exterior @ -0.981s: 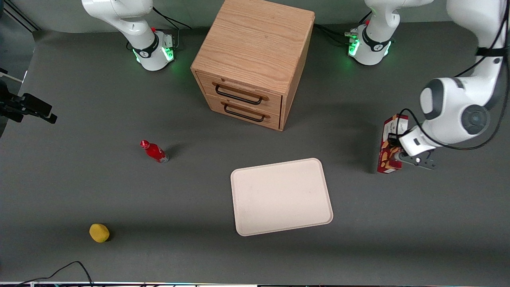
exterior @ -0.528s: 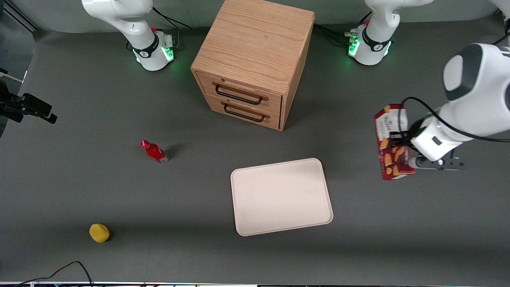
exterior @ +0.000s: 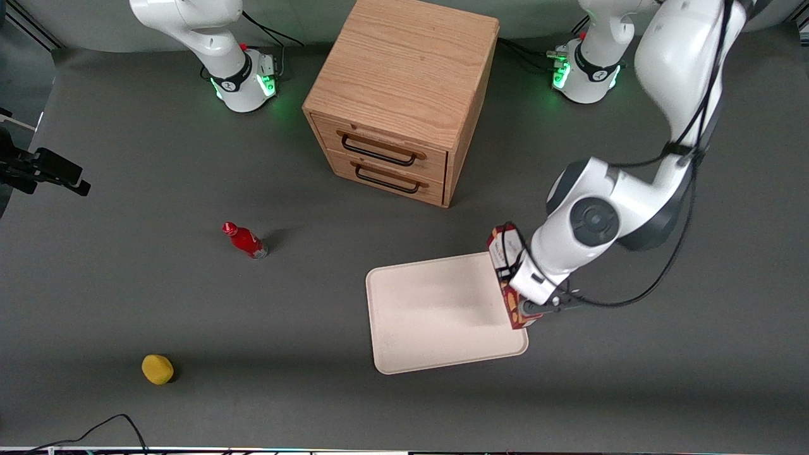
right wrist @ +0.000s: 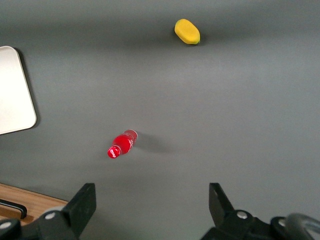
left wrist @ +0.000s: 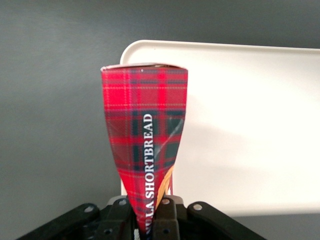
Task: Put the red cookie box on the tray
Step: 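Carry the box to the tray and lower it onto the tray, then open the left gripper and raise it away from the box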
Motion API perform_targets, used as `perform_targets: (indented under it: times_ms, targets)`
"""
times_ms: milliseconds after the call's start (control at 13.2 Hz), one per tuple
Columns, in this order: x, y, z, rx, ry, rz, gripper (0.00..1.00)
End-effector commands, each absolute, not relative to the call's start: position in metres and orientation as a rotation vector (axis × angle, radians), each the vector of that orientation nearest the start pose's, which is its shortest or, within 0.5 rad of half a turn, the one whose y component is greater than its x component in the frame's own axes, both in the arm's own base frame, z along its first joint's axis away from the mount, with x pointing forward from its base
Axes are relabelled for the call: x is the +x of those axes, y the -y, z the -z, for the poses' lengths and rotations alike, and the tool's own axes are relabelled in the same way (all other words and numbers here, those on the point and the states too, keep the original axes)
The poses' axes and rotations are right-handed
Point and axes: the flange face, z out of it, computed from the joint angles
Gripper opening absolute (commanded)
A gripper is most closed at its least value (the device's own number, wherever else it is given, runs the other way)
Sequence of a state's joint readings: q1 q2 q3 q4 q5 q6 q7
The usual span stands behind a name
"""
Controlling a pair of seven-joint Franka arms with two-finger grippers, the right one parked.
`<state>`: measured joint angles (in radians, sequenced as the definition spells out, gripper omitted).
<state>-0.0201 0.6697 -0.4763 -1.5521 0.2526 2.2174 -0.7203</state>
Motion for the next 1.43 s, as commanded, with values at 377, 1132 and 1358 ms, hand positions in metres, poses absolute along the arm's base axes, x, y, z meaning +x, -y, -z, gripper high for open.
perform_targets:
  times_ms: [377,1132,1358]
  targets:
    - [0.649,0.270,-0.287,-3.133,0.320,0.076,1.00]
    - [0.538,0.043,-0.581,-3.074,-0.091,-0.378,1.00]
    - [0.497,0.009,-0.603,-3.088,-0.142,-0.361,1.00]
